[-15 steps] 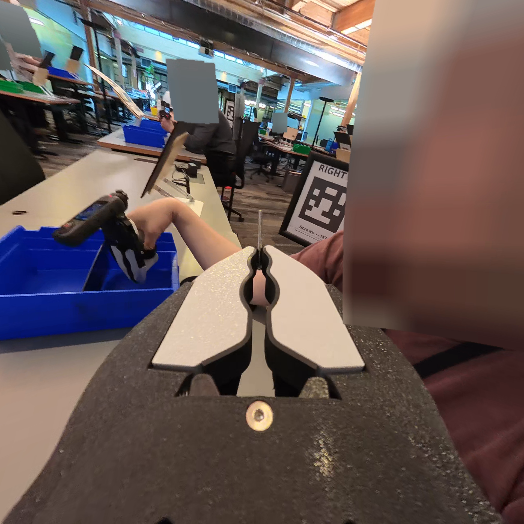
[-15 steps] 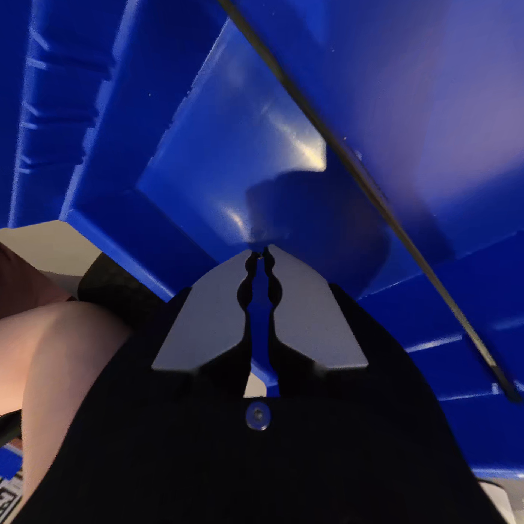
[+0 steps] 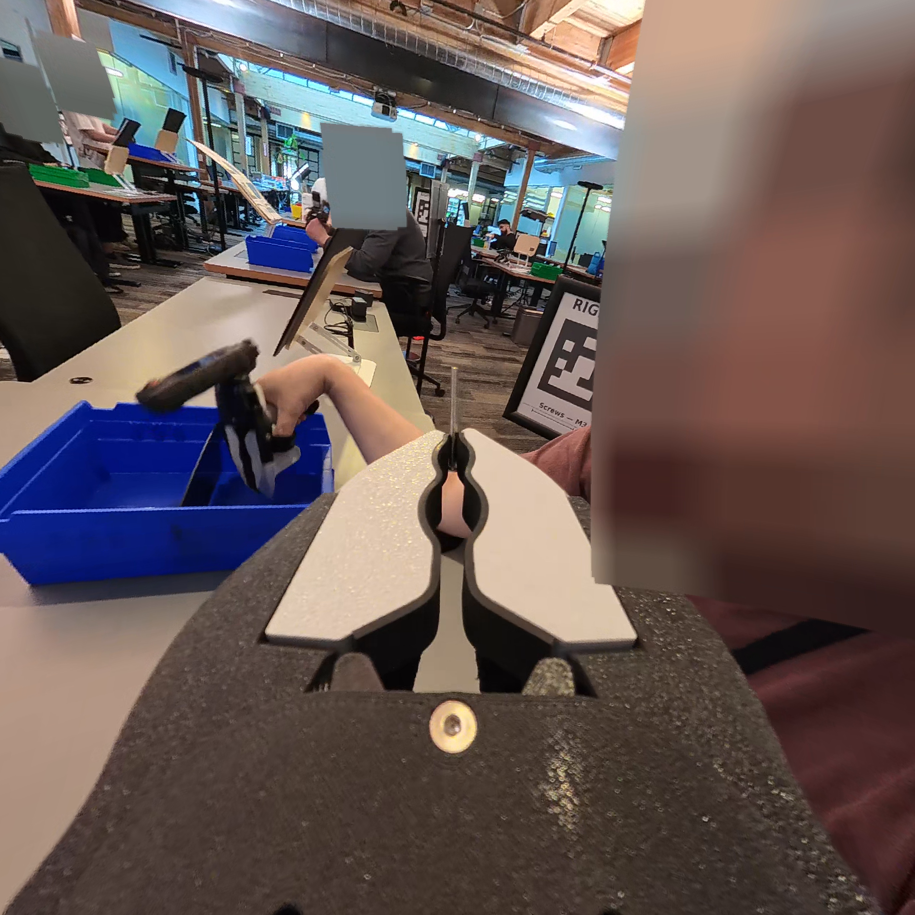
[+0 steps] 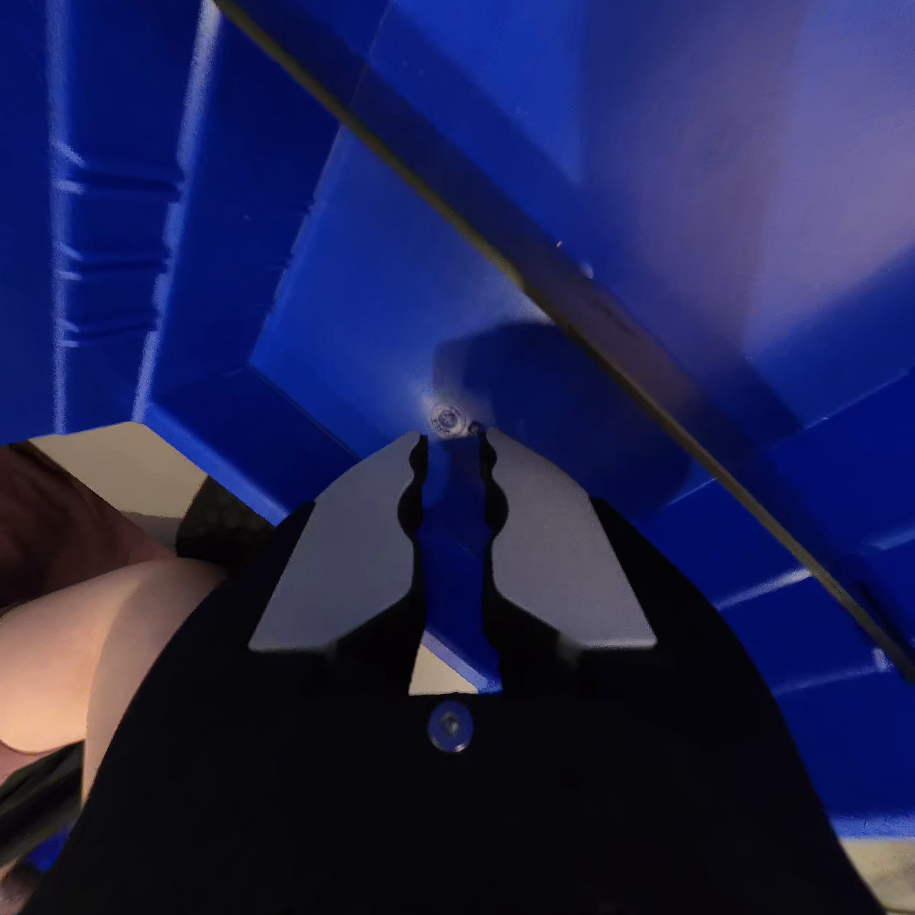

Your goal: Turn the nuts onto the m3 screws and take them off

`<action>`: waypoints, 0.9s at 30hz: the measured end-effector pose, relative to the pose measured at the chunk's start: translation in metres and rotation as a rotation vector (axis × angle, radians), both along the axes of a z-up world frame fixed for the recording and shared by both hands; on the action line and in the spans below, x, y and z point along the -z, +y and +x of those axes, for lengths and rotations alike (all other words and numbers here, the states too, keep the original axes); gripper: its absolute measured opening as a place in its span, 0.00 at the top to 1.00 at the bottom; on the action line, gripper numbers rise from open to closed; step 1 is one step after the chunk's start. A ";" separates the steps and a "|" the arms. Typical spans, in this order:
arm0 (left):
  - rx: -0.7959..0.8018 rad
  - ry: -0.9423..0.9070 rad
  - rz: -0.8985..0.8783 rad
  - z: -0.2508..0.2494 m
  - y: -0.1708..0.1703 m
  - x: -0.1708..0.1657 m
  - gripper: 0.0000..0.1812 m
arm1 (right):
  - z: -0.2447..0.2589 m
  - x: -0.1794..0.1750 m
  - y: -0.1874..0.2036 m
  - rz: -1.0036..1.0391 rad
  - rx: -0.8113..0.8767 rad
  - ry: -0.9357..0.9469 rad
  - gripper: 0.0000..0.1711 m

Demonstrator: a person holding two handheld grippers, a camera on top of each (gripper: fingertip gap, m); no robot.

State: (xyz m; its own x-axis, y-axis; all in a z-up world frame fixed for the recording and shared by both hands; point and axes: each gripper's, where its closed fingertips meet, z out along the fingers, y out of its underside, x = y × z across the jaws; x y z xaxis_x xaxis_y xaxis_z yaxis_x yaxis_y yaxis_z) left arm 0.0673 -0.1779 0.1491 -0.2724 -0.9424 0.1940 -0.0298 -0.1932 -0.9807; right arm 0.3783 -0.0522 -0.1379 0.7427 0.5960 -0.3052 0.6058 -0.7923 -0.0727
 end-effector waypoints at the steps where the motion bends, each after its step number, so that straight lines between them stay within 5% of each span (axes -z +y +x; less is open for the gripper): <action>1: -0.007 0.005 0.005 0.000 0.001 0.000 0.99 | 0.001 -0.006 0.003 0.030 0.022 0.020 0.86; 5: -0.085 0.001 0.030 0.002 0.013 0.002 0.99 | -0.005 -0.061 0.010 0.307 -0.018 0.064 0.87; 9: -0.286 -0.018 0.079 0.004 0.046 0.005 0.99 | -0.085 -0.180 0.022 0.902 -0.248 0.301 0.84; 11: -0.351 -0.034 0.093 0.004 0.057 0.007 0.99 | -0.144 -0.257 0.008 1.168 -0.314 0.635 0.83; 14: -0.359 -0.014 0.083 0.007 0.062 0.013 0.99 | -0.203 -0.339 -0.044 1.169 -0.319 1.366 0.84; 16: -0.365 -0.011 0.081 0.010 0.064 0.016 0.99 | -0.226 -0.346 -0.053 1.071 -0.296 1.558 0.91; 21: -0.367 -0.013 0.075 0.014 0.065 0.019 0.99 | -0.285 -0.308 -0.051 1.080 -0.376 1.398 0.86; 27: -0.364 -0.027 0.073 0.015 0.064 0.018 0.99 | -0.308 -0.293 -0.054 0.941 -0.372 1.441 0.90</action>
